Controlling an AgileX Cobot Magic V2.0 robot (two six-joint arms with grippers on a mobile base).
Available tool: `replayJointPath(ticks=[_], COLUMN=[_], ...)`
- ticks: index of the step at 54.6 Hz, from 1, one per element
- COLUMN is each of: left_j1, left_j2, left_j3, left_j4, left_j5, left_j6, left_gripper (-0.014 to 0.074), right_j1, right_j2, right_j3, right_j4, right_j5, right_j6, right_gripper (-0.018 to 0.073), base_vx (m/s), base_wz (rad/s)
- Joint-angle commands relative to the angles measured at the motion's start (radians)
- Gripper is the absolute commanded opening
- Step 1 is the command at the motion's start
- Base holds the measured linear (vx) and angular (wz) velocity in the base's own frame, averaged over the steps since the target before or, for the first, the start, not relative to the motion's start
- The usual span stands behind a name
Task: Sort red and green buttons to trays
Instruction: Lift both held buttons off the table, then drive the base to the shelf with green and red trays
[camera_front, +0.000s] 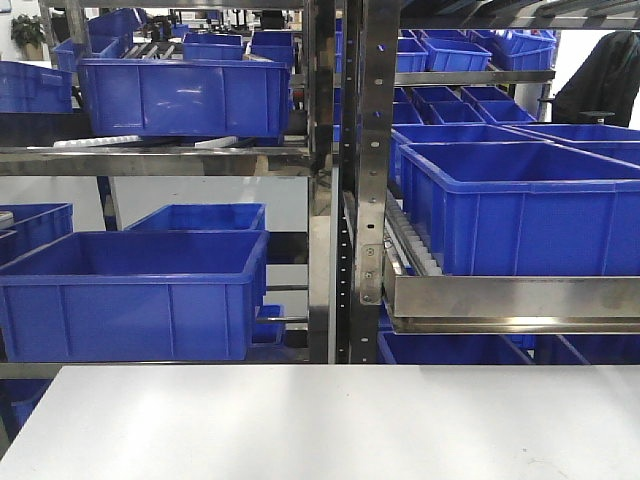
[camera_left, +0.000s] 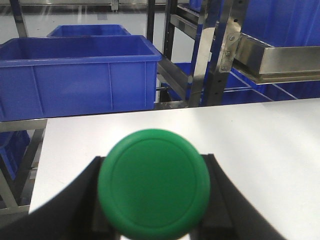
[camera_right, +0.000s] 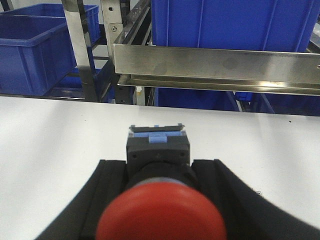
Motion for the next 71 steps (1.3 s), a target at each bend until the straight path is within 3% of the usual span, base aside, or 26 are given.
replayJointPath(ticks=[1, 34, 71], left_j1=[-0.008, -0.007, -0.007], left_j2=[0.002, 0.002, 0.002], left_j3=[-0.027, -0.027, -0.027], left_j4=[-0.021, -0.021, -0.021], left_j5=[-0.082, -0.082, -0.083], left_j6=[-0.002, -0.002, -0.002], left_gripper=[0.0000, 0.0000, 0.0000], right_j1=[0.001, 0.001, 0.001], right_j2=[-0.002, -0.002, -0.002], right_j3=[-0.028, -0.028, -0.028], right_j4=[-0.015, -0.014, -0.014], right_j5=[-0.092, -0.092, -0.092], right_j6=[-0.003, -0.003, -0.003], right_gripper=[-0.0009, -0.0009, -0.0009], base_vx=[-0.02, -0.07, -0.16], base_wz=[-0.02, 0.05, 0.53])
